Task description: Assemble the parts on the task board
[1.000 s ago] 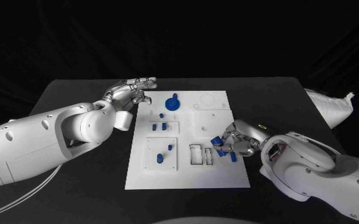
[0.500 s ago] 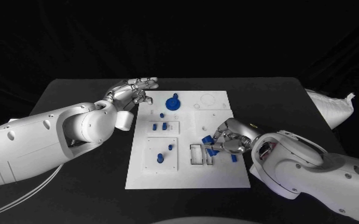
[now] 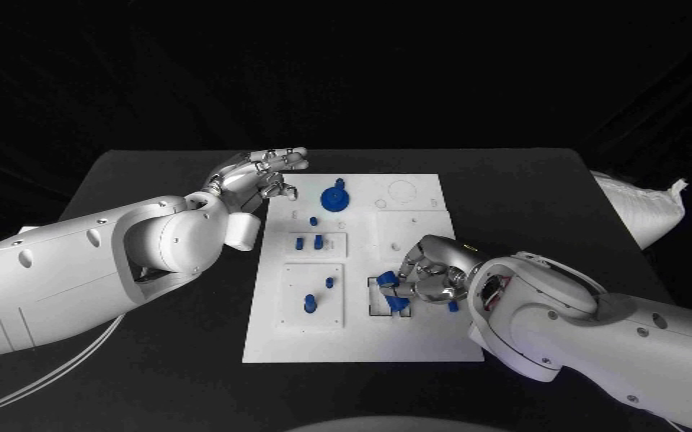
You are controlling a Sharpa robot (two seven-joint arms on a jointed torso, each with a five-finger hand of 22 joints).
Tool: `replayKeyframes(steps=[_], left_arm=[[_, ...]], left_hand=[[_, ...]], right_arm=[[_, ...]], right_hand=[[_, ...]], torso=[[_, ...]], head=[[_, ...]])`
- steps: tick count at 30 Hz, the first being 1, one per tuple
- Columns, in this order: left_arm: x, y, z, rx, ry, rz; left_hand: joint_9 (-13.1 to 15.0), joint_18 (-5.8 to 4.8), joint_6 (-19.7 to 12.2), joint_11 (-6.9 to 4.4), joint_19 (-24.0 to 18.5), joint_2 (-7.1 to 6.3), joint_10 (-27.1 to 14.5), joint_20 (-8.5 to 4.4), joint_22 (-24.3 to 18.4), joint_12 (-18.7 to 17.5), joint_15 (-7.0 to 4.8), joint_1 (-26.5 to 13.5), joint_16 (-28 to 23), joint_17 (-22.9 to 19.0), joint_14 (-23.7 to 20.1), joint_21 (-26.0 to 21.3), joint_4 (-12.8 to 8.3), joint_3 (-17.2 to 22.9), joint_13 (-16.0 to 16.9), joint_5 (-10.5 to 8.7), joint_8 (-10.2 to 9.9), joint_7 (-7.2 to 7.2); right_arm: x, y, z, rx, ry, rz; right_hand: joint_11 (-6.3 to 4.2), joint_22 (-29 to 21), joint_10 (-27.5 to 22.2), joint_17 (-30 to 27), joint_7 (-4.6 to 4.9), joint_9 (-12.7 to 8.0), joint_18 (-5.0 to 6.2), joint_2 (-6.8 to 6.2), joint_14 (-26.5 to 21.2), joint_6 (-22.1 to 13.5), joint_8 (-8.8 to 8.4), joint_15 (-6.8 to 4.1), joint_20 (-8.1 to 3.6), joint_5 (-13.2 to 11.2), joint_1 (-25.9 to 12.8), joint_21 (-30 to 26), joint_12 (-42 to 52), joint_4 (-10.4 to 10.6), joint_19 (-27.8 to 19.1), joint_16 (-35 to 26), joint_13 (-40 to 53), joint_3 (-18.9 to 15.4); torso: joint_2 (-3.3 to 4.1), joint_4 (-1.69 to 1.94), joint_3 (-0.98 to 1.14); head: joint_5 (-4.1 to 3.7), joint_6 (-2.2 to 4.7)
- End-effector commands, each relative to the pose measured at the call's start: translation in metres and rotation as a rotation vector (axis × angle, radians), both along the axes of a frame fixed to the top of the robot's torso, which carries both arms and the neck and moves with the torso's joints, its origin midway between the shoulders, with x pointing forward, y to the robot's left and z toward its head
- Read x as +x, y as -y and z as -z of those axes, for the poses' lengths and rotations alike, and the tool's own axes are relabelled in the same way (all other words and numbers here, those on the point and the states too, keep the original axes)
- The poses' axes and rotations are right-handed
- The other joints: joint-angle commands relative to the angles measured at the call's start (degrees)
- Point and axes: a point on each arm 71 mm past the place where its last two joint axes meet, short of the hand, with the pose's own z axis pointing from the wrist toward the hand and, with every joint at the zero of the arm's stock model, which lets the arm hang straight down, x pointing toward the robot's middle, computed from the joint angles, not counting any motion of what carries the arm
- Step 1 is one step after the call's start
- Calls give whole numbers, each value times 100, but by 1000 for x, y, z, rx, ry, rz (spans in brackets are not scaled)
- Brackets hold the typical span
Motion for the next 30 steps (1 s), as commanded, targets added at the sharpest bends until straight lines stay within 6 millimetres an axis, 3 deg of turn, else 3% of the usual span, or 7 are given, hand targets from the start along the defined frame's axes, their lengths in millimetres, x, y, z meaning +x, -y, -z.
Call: replayKeyframes(steps=[1, 15, 24, 30], left_arm=[[-1, 3, -1, -13, 11, 23], [-1, 4, -2, -14, 12, 25], [-1, 3, -2, -14, 12, 24], [-1, 2, -2, -13, 12, 22]], left_hand=[[6, 107, -44, 3, -33, 20, -61, 0, -8, 31, -8, 18, -12, -14, -35, -21, -35, -6, 6, 17, 44, 8], [6, 107, -45, 3, -33, 18, -65, 0, -8, 33, -8, 19, -12, -15, -36, -21, -37, -6, 6, 17, 45, 8], [6, 106, -46, 5, -35, 18, -74, 1, -8, 40, -7, 16, -10, -15, -37, -22, -39, -6, 5, 16, 49, 8], [6, 106, -46, 5, -35, 18, -74, 1, -8, 40, -7, 16, -10, -15, -37, -22, -39, -6, 5, 16, 49, 8]], right_arm=[[-1, -3, 4, -34, -32, -25], [4, -11, 10, -40, -19, -24], [6, -11, 9, -48, 15, -20], [6, -11, 8, -55, 38, -28]], right_hand=[[-262, 18, 301, 1154, -126, 20, -98, 69, 525, 178, 33, -47, -38, -59, 26, 34, 886, -2, 39, 23, 1310, -31], [-271, 25, 300, 1159, -136, 71, -99, 123, 526, 212, 43, -57, -51, -174, -156, 35, 821, 49, 39, 24, 1281, -128], [-308, -15, 301, 1123, -184, 198, -90, 254, 517, 281, 90, -86, -73, -1032, -842, 2, 740, 61, 23, 0, 1277, -525], [-318, -40, 293, 1102, -196, 273, -85, 218, 513, 282, 107, -95, -85, -1469, -1178, -21, 671, 67, 15, -15, 1264, -788]], torso=[[-2, -4, 4], [3, -4, 3], [-1, -10, 4], [-4, -10, 4]], head=[[3, -13], [40, -27], [43, -31], [36, -25]])
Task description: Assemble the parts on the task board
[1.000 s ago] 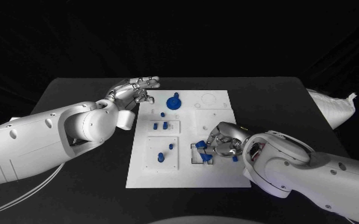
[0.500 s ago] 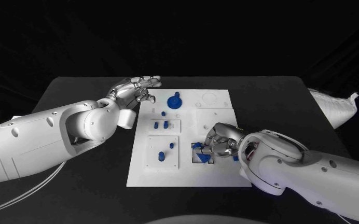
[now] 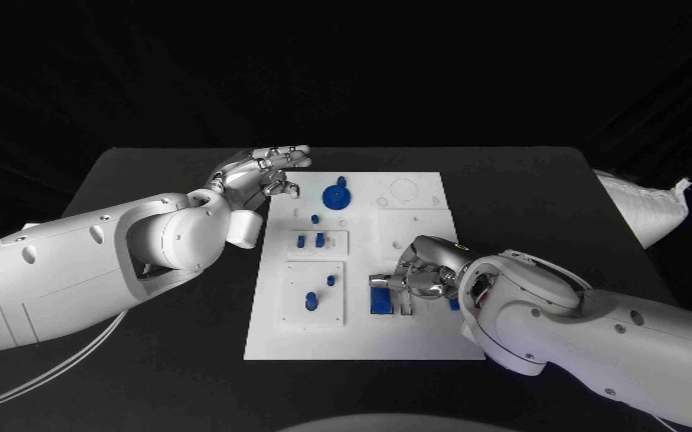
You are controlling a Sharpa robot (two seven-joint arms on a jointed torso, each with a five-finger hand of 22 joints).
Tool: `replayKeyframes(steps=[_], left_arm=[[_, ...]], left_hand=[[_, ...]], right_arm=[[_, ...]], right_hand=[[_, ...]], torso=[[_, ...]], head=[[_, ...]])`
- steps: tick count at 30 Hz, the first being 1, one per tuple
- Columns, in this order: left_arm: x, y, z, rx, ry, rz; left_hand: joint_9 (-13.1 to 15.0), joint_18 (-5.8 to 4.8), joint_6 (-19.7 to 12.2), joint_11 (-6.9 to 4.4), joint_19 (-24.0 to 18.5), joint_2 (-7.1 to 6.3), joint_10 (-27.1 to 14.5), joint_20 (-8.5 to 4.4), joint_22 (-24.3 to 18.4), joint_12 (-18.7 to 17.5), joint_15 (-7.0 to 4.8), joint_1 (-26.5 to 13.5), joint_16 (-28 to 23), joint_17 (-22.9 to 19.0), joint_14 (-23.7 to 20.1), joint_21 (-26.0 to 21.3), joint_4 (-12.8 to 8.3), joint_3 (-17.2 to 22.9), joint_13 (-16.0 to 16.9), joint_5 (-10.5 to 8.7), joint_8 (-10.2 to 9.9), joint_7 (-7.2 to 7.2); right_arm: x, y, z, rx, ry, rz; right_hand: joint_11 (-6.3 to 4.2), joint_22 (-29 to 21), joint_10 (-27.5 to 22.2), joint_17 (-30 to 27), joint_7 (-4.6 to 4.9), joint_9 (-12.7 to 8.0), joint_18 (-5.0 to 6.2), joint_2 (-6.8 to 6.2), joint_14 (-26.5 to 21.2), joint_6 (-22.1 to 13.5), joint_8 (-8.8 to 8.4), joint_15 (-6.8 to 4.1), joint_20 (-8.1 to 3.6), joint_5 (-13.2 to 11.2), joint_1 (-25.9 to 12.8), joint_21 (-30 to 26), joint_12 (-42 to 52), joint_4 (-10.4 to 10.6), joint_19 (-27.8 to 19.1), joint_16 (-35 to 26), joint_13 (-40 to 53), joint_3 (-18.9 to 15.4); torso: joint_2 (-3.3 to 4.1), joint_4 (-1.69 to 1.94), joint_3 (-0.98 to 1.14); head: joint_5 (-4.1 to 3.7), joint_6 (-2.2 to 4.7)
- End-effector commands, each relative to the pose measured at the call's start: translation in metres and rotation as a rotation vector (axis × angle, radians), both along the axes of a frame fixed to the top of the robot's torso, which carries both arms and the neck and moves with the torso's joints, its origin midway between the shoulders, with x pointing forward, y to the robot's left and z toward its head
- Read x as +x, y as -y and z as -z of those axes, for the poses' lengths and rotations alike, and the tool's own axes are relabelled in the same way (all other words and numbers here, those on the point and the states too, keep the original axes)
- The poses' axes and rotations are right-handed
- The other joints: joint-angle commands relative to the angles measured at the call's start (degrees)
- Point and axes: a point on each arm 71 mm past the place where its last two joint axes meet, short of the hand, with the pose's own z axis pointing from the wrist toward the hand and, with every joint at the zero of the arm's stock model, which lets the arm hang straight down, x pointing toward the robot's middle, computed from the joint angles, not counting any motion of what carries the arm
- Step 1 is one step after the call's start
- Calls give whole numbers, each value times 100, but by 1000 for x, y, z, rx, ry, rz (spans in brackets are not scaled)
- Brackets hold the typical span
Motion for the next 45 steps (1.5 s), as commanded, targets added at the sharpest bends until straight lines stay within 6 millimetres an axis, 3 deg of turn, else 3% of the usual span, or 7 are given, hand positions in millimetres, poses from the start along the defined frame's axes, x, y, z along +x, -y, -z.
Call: replayKeyframes(steps=[1, 9, 14, 19, 35, 45], left_arm=[[-1, 2, -2, -10, 12, 17], [-1, 1, -2, -9, 11, 16], [-1, 0, -2, -8, 11, 14], [-1, 0, -1, -7, 11, 13], [-1, 0, -1, -7, 9, 13], [-1, -1, -1, -5, 7, 11]], left_hand=[[6, 106, -46, 5, -35, 18, -31, 1, -8, 40, -7, 16, -10, -7, -38, -22, -39, -6, 6, 17, 25, 8], [6, 106, -46, 5, -35, 18, -31, 1, -8, 40, -7, 16, -10, -7, -38, -22, -39, -6, 6, 17, 25, 8], [6, 106, -46, 5, -35, 18, -31, 1, -8, 40, -7, 16, -10, -7, -38, -22, -39, -6, 6, 17, 25, 8], [6, 106, -46, 5, -35, 18, -31, 1, -8, 40, -7, 16, -10, -7, -38, -22, -39, -6, 6, 17, 25, 8], [6, 106, -46, 5, -35, 18, -31, 1, -8, 40, -7, 16, -10, -7, -38, -22, -39, -6, 6, 17, 25, 8], [6, 106, -48, 5, -38, 23, -46, 2, -8, 54, -6, 13, -8, -13, -42, -22, -42, -3, 6, 17, 34, 7]], right_arm=[[-1, -2, -2, -16, 37, -15], [-6, -2, -5, -12, 56, -26], [-12, 0, -5, -17, 46, -43], [-15, 1, -4, -25, 37, -56], [-8, 2, 4, -66, 28, -57], [-11, 0, 5, -77, 8, -82]], right_hand=[[-268, -8, 343, 1104, 13, 32, -86, -51, 541, -10, 36, -19, -44, -168, -163, -38, 269, 6, 14, -16, 595, -93], [-272, 19, 354, 1124, 6, 73, -91, -93, 546, -10, 48, -23, -47, -222, -280, -26, 266, -1, 24, -7, 614, -124], [-286, 80, 378, 1170, -9, 138, -102, -126, 556, -3, 79, -36, -58, -87, 299, 5, 274, -241, 44, 17, 650, 16], [-290, 123, 389, 1201, -12, 183, -110, -181, 562, 3, 103, -39, -62, -226, 611, 28, 269, -413, 57, 33, 665, 75], [-301, 164, 405, 1223, -22, 251, -117, -11, 567, 26, 150, -46, -68, -227, 854, 48, 248, -557, 68, 44, 671, 198], [-300, 163, 411, 1216, -18, 298, -117, -148, 564, 4, 169, -47, -71, -344, 983, 43, 241, -714, 63, 38, 682, 168]], torso=[[-3, -1, 0], [-3, 2, 2], [1, -5, 3], [2, -5, 3], [1, 8, 0], [-2, -3, 0]], head=[[-5, 7], [-10, 11], [-1, 9], [3, -2], [-16, -17], [-7, -22]])
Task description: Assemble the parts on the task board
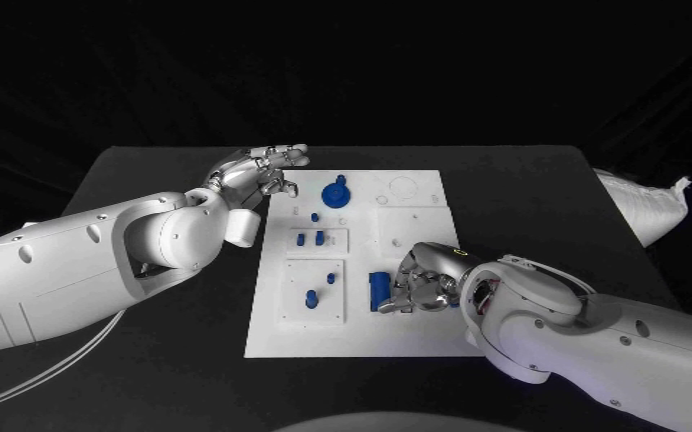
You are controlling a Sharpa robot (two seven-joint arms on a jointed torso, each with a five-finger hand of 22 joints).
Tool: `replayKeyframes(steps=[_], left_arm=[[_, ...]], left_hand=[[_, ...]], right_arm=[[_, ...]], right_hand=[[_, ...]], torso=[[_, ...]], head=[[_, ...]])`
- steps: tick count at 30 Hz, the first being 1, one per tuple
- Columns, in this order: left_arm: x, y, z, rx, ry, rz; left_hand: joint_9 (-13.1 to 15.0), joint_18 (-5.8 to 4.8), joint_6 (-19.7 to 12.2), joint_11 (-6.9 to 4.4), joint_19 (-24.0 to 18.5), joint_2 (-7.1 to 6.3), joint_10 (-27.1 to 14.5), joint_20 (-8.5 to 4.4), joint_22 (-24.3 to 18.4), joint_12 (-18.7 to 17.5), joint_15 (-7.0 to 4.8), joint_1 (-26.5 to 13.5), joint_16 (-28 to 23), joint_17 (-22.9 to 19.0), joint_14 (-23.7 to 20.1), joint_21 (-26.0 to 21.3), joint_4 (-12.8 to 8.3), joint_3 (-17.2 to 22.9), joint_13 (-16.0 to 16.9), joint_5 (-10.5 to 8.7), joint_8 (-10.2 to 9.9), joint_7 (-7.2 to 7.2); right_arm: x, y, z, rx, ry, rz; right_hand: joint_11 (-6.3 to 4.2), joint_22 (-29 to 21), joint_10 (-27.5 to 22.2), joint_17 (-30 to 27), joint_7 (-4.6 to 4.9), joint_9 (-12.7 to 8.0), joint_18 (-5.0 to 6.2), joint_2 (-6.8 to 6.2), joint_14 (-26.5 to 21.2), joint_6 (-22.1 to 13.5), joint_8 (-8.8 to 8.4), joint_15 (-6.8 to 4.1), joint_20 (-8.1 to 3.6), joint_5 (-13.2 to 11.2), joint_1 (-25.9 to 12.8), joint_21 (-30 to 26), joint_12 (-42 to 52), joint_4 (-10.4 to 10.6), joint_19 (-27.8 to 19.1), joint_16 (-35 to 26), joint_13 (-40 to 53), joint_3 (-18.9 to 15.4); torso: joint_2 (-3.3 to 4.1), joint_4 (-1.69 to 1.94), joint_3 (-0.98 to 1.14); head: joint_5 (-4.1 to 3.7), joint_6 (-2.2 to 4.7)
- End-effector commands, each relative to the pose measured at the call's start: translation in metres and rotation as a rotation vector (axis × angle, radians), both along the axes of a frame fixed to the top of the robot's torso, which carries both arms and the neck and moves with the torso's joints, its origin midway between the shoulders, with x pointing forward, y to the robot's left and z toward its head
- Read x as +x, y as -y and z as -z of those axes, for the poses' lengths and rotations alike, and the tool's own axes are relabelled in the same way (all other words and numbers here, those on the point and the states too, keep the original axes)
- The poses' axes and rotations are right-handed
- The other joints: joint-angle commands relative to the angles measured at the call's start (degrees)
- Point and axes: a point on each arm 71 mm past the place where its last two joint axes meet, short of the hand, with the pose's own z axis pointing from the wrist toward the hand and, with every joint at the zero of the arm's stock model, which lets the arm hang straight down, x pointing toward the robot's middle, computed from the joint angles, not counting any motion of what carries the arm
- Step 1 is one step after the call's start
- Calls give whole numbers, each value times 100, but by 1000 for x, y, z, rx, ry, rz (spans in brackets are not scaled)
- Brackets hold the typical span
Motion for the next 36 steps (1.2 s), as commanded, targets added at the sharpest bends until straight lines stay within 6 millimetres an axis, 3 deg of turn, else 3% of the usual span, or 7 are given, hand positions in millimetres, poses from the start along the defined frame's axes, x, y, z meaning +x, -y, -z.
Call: replayKeyframes(steps=[1, 9, 17, 20, 27, 30, 36], left_arm=[[-1, 2, -1, -7, 7, 15], [0, 0, -1, -5, 6, 13], [0, -1, -1, -3, 5, 8], [0, -2, -1, -2, 5, 7], [0, -2, -1, -2, 6, 7], [-1, -1, -1, -3, 6, 7], [-1, 0, -1, -4, 6, 10]], left_hand=[[6, 106, -48, 5, -38, 23, -46, 2, -8, 13, -6, 13, -8, -5, -42, -22, -42, -3, 7, 17, 36, 7], [6, 106, -48, 5, -39, 23, -50, 2, -8, 17, -6, 15, -9, -10, -44, -22, -45, -2, 6, 18, 38, 6], [6, 106, -48, 5, -39, 23, -50, 2, -8, 17, -6, 15, -9, -10, -44, -22, -45, -2, 6, 18, 38, 6], [6, 106, -48, 5, -39, 23, -50, 2, -8, 17, -6, 15, -9, -10, -44, -22, -45, -2, 6, 18, 38, 6], [6, 106, -48, 5, -39, 23, -50, 2, -8, 17, -6, 15, -9, -10, -44, -22, -45, -2, 6, 18, 38, 6], [6, 106, -48, 5, -39, 23, -50, 2, -8, 17, -6, 15, -9, -10, -44, -22, -45, -2, 6, 18, 38, 6], [6, 106, -48, 5, -39, 23, -50, 2, -8, 17, -6, 15, -9, -10, -44, -22, -45, -2, 6, 18, 38, 6]], right_arm=[[-2, 0, 1, -24, -8, -28], [-9, 4, -3, -9, -2, -32], [-15, 25, -16, 6, 43, 8], [-14, 39, -25, 24, 73, 30], [-9, 75, -40, 17, 124, 80], [-7, 88, -41, -23, 139, 95], [-4, 99, -39, -104, 176, 107]], right_hand=[[-43, -5, 175, 1214, -14, 14, -115, -21, 555, -2, 39, -5, -30, -57, 67, 11, -40, -55, 61, 13, 198, -7], [-34, -39, 159, 1189, -9, 49, -109, -276, 549, -34, 43, 4, -22, -111, -142, -15, -82, 23, 43, -3, 185, -155], [-29, -83, 154, 1154, -1, 61, -100, -398, 541, -90, 23, 5, -22, -104, -183, -46, -85, 94, 26, -24, 195, -142], [8, -83, 152, 1147, 40, 46, -101, -284, 539, -203, -52, 30, -5, -26, -50, -50, -71, 84, 23, -30, 217, -18], [127, -40, 156, 1174, 193, -89, -109, 67, 546, -478, -409, 131, 79, 901, 266, -28, -45, -44, 34, -16, 265, 172], [152, -29, 164, 1178, 224, -186, -109, 280, 547, -468, -576, 157, 108, 818, 359, -22, -26, -53, 35, -14, 292, 299], [146, 7, 170, 1196, 207, -263, -113, 351, 550, -330, -667, 158, 120, 810, 392, -1, -25, -50, 43, -5, 306, 368]], torso=[[-3, -3, 1], [-6, -4, 2], [-4, -13, 0], [-4, -9, 0], [-7, -21, 3], [-5, -30, 9], [-5, -16, 6]], head=[[2, -6], [0, -3], [0, 10], [-17, 8], [-44, 16], [-57, 28], [-157, 62]])
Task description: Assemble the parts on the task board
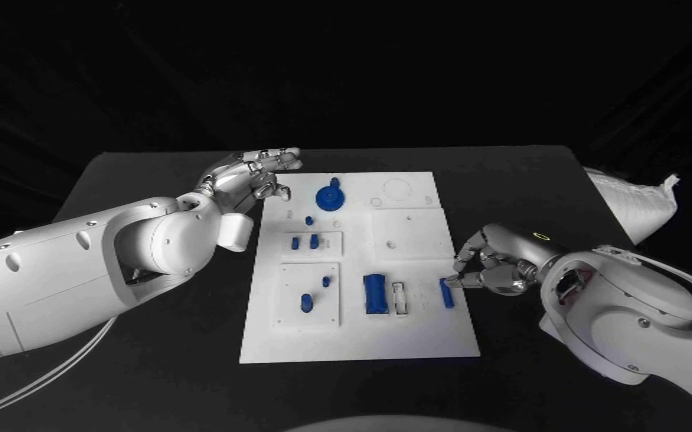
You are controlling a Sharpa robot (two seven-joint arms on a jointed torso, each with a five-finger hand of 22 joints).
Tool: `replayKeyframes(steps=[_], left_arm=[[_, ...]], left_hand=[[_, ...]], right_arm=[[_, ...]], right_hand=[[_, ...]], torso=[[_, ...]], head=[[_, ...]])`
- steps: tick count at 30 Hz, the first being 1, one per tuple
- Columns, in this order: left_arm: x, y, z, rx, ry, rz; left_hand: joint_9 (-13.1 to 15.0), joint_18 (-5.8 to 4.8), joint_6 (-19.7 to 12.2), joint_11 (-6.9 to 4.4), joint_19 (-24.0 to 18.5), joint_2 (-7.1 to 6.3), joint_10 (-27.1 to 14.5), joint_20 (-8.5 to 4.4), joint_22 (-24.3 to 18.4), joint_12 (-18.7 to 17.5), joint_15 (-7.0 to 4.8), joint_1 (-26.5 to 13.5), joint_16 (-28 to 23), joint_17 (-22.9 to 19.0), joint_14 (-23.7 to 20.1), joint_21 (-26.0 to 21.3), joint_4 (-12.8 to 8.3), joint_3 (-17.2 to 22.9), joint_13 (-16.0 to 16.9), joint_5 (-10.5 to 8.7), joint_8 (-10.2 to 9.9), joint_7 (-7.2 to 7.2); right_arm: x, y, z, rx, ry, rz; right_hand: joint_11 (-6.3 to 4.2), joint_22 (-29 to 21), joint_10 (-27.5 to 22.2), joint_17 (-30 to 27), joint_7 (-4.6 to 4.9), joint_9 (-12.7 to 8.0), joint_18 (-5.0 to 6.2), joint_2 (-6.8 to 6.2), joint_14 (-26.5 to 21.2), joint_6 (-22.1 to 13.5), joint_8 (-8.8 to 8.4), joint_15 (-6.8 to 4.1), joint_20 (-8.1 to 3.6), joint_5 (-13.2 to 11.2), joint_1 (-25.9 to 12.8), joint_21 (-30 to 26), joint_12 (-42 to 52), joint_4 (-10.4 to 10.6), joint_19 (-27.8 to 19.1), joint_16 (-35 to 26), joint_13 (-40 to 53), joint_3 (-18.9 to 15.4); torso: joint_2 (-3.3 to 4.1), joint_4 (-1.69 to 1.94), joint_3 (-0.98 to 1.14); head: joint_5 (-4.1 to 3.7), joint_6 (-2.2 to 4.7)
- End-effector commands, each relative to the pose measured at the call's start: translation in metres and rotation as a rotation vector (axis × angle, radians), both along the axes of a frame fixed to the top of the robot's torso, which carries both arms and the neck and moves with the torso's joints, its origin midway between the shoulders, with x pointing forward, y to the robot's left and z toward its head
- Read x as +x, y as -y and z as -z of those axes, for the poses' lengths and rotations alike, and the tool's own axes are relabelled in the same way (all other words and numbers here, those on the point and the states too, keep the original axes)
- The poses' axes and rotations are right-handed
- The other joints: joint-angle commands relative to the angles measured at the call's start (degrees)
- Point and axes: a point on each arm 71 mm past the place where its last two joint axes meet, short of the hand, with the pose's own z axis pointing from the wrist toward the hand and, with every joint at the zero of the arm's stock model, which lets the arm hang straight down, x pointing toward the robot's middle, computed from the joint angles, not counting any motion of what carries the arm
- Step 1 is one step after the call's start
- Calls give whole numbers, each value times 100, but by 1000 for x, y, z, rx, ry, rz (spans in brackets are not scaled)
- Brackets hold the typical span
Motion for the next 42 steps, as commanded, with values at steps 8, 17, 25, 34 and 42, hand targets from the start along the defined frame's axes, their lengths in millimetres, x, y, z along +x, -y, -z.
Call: replayKeyframes(steps=[8, 17, 25, 34, 42], left_arm=[[-1, 3, 0, -9, 7, 18], [-1, 3, 0, -8, 5, 18], [-1, 3, 0, -8, 4, 18], [-1, 3, 1, -7, 4, 19], [-2, 2, 1, -6, 4, 18]], left_hand=[[6, 107, -48, 5, -39, 23, -50, 2, -8, 17, -6, 15, -9, -6, -44, -22, -45, -2, 7, 18, 40, 6], [6, 107, -48, 5, -39, 23, -50, 2, -8, 17, -6, 15, -9, -6, -44, -22, -45, -2, 7, 18, 40, 6], [6, 107, -48, 5, -39, 23, -50, 2, -8, 17, -6, 15, -9, -6, -44, -22, -45, -2, 7, 18, 40, 6], [6, 107, -48, 5, -39, 23, -50, 2, -8, 17, -6, 15, -9, -6, -44, -22, -45, -2, 7, 18, 40, 6], [6, 107, -55, 7, -44, 24, -77, 3, -7, 39, -6, 18, -11, -28, -56, -22, -58, 4, 5, 18, 52, 8]], right_arm=[[2, 0, 12, -145, 38, -34], [1, -9, 29, -194, -1, -70], [2, -13, 33, -212, -13, -86], [3, -23, 40, -230, -16, -112], [6, -31, 43, -320, 78, -166]], right_hand=[[-88, 15, 202, 1189, -77, -15, -111, 84, 529, 375, -68, -11, -9, -196, -71, 26, -59, 148, 53, -8, -447, -26], [-86, -6, 201, 1177, -73, -17, -108, 35, 527, 380, -105, -14, -15, -236, -124, 12, -66, 190, 45, -16, -446, -56], [-87, -6, 201, 1180, -75, -21, -108, 34, 527, 378, -134, -14, -17, -191, -97, 11, -67, 185, 44, -15, -442, -36], [-94, -5, 198, 1179, -82, -22, -108, 40, 527, 404, -181, -19, -21, -131, 8, 8, -80, 142, 41, -16, -440, 27], [-120, -21, 183, 1166, -103, -35, -104, 150, 524, 433, -295, -47, -45, -584, 489, -8, -111, -120, 31, -26, -437, 405]], torso=[[3, 15, -3], [3, 29, -11], [2, 18, -9], [2, 24, -5], [2, 16, -7]], head=[[-114, 26], [-107, 1], [-102, -9], [-95, -16], [-73, -27]])
